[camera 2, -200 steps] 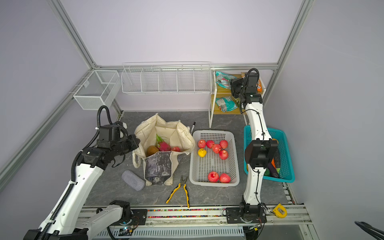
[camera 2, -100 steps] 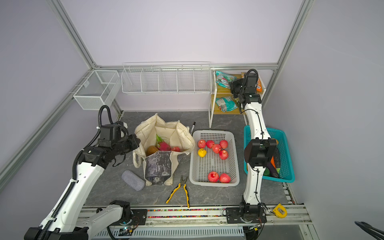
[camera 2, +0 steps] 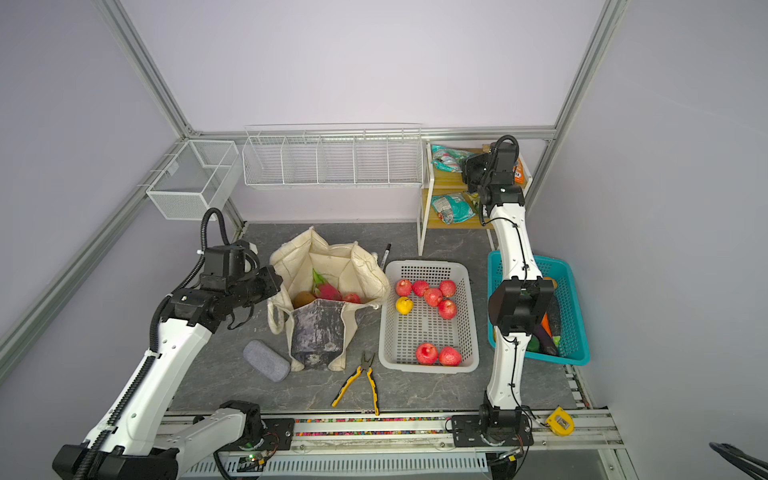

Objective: Place the food into the grocery bag and tie it
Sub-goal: 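Close the right gripper on the top of the teal Fox's Mint Blossom bag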

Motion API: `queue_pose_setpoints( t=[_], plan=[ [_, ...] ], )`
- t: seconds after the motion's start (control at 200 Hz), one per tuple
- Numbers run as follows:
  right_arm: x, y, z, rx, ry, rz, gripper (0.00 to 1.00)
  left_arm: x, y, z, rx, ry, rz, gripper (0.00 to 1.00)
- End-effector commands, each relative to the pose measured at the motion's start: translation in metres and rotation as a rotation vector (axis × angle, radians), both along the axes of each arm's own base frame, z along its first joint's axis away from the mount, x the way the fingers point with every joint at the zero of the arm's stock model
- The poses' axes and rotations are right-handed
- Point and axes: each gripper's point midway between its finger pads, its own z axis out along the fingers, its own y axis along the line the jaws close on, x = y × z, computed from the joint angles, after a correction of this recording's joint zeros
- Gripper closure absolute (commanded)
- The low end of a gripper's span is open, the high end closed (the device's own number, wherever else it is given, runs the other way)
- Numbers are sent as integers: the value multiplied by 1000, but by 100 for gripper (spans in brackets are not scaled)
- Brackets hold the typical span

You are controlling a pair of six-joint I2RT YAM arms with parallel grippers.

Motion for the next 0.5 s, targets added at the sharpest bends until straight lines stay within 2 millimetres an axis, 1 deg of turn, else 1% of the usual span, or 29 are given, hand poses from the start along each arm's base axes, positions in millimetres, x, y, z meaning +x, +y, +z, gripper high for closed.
queue_pose_setpoints(
  t=[0.0,0.2,0.385,0.495],
  plan=[
    [-1,2,48,71,-137,18,93,5,-4,15,-3,-45,-22,100],
    [-5,2,79,93,-225,24,93,8,-6,16,-11,-50,-25,100],
    [-11,4,98,111,-270,38,93,8,-6,15,-13,-49,-25,100],
    [-18,5,112,115,-300,42,93,8,-6,13,-12,-47,-25,100]
  ],
)
